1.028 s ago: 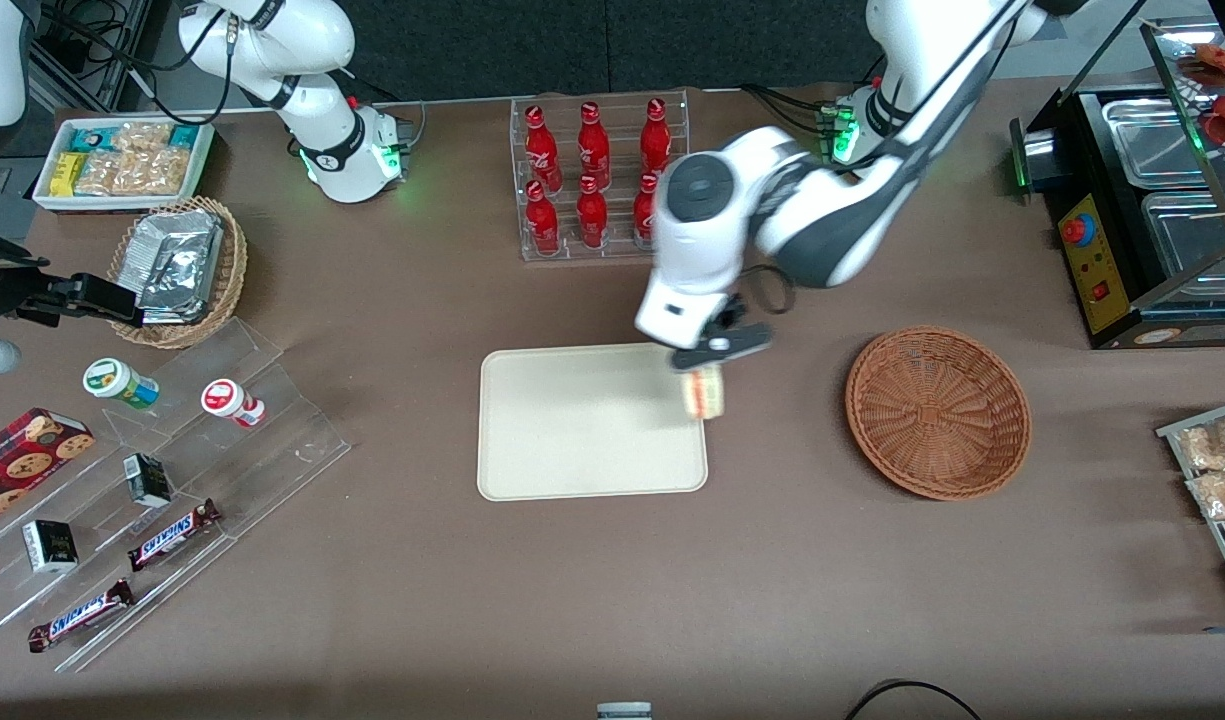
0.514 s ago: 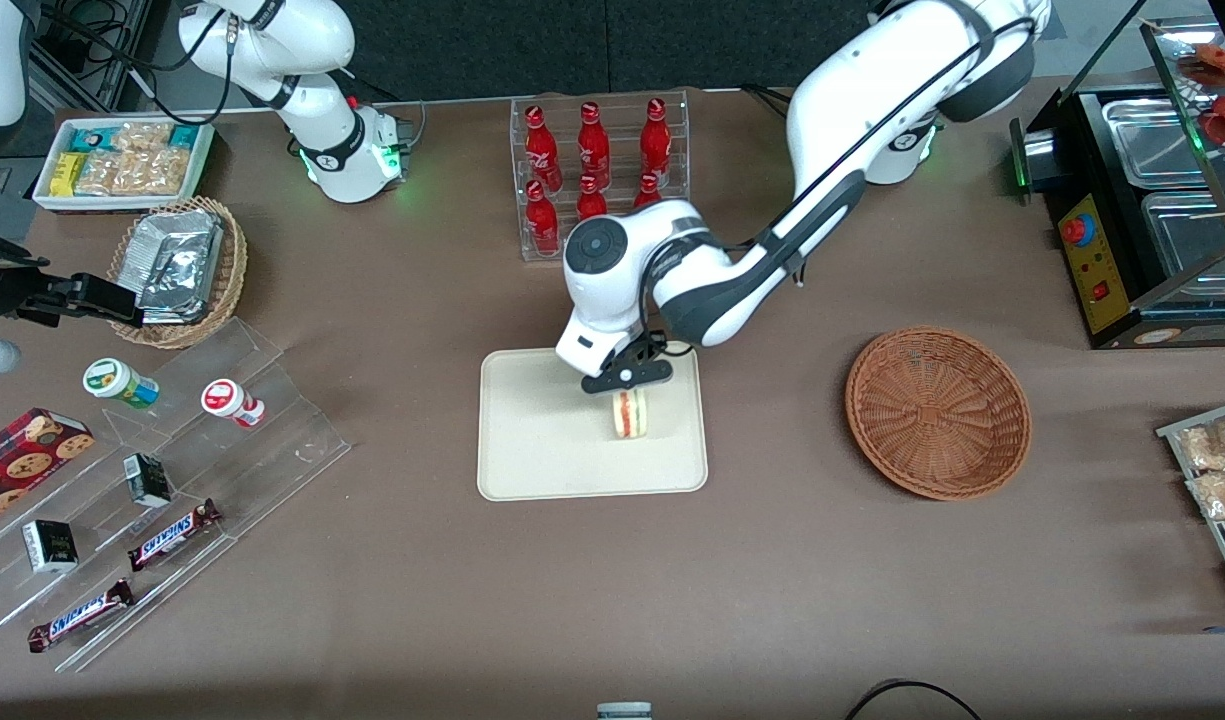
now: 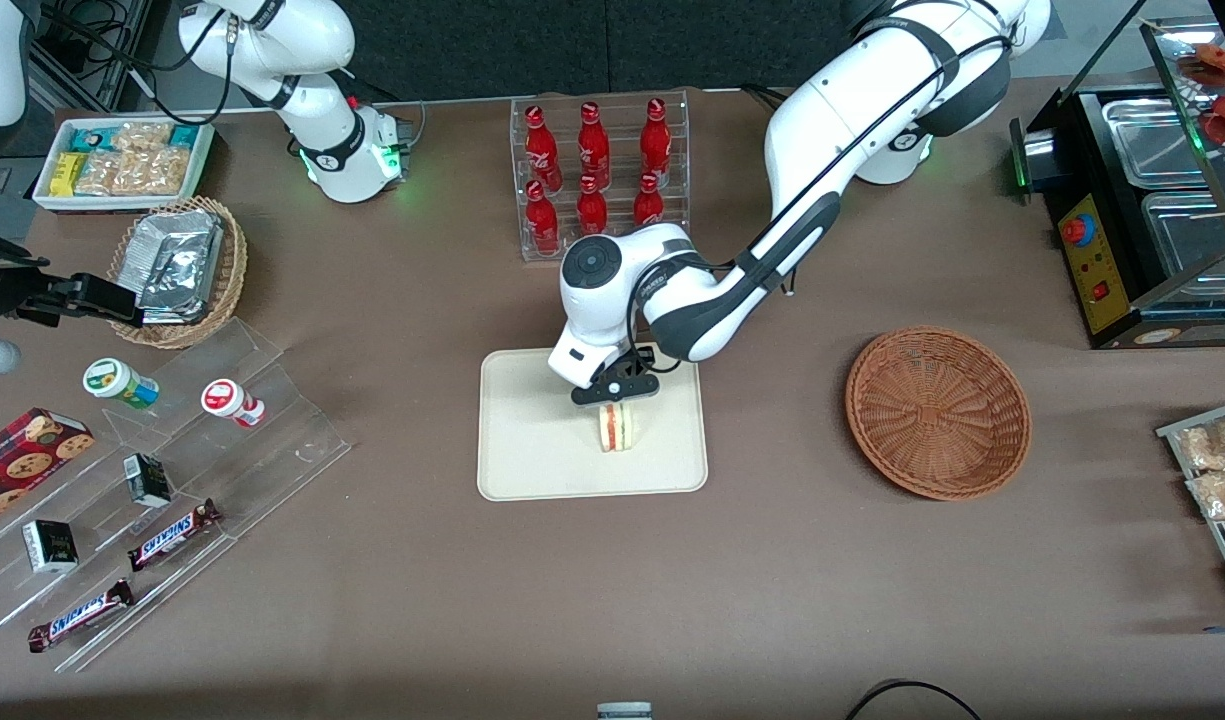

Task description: Place sandwich from basket to tray

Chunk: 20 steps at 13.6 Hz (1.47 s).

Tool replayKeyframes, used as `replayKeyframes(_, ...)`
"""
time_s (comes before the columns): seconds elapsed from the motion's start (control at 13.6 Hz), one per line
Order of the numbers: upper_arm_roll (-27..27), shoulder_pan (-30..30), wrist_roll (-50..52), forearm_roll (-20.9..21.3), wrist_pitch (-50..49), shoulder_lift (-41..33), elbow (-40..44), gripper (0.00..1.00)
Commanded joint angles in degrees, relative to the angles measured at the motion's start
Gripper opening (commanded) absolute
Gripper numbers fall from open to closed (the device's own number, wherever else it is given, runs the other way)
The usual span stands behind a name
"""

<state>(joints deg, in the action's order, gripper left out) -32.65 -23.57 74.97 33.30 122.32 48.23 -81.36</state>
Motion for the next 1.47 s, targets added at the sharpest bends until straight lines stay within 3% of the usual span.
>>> replayKeyframes(0.0, 0.75, -0.52, 0.97, 0.10, -6.19, -3.75, 2.87, 1.00)
replayKeyframes(0.15, 0.66, 0.18, 1.14, -1.21, -12.69, -7.25, 4.37, 1.00)
replayKeyframes(0.51, 0.57, 7.55, -1.22, -11.49, -25.70, -21.13, 4.20, 1.00)
replayKeyframes(1.1, 1.36, 25.13, -24.83, -23.27, -43.99, -39.25, 3.76, 1.00)
replayKeyframes(1.39, 15.65, 24.97, -43.80, -32.23, -50.41, -48.65, 2.62, 1.00)
